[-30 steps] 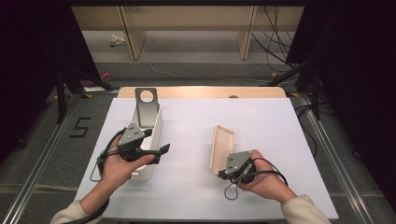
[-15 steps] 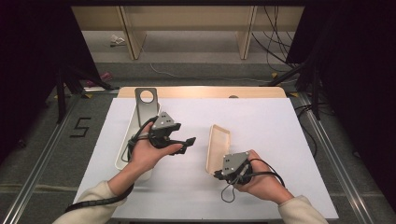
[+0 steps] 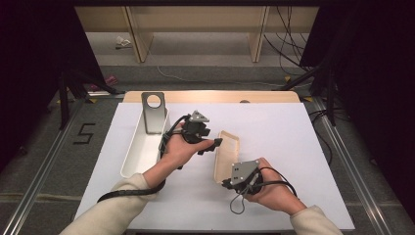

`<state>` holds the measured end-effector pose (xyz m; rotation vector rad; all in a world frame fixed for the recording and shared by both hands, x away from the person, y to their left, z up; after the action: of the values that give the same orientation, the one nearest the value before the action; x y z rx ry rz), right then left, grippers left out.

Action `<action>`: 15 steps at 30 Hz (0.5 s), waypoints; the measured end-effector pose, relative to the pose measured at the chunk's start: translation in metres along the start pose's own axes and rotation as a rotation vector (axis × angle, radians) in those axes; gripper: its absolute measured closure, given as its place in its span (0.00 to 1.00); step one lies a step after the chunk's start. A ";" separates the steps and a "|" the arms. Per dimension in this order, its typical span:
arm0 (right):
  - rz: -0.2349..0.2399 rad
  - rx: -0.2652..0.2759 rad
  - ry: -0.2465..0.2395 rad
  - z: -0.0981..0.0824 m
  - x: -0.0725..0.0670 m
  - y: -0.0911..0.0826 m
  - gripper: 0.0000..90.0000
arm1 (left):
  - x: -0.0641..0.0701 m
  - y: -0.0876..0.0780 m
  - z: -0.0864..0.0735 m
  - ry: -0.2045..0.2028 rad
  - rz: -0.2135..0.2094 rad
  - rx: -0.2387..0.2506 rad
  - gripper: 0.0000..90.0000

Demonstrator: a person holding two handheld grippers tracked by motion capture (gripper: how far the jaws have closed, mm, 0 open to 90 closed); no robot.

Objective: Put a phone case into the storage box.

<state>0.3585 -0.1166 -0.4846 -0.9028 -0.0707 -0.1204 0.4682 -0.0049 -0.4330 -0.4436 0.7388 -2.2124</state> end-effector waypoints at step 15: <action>-0.005 0.004 -0.017 0.004 -0.001 0.000 0.98 | -0.007 0.023 0.000 -0.118 -0.022 -0.093 0.63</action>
<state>0.3570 -0.1133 -0.4825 -0.9003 -0.0887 -0.1174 0.4849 -0.0124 -0.4481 -0.6261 0.7787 -2.1579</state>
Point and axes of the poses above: each handheld gripper's, and its own axes: y roughly forward along the jaws, z roughly out of its top, x roughly to its right, the point moved 7 cm from there along y, roughly forward along the jaws, and after that the axes turned 6 degrees about z, right-handed, at the moved point
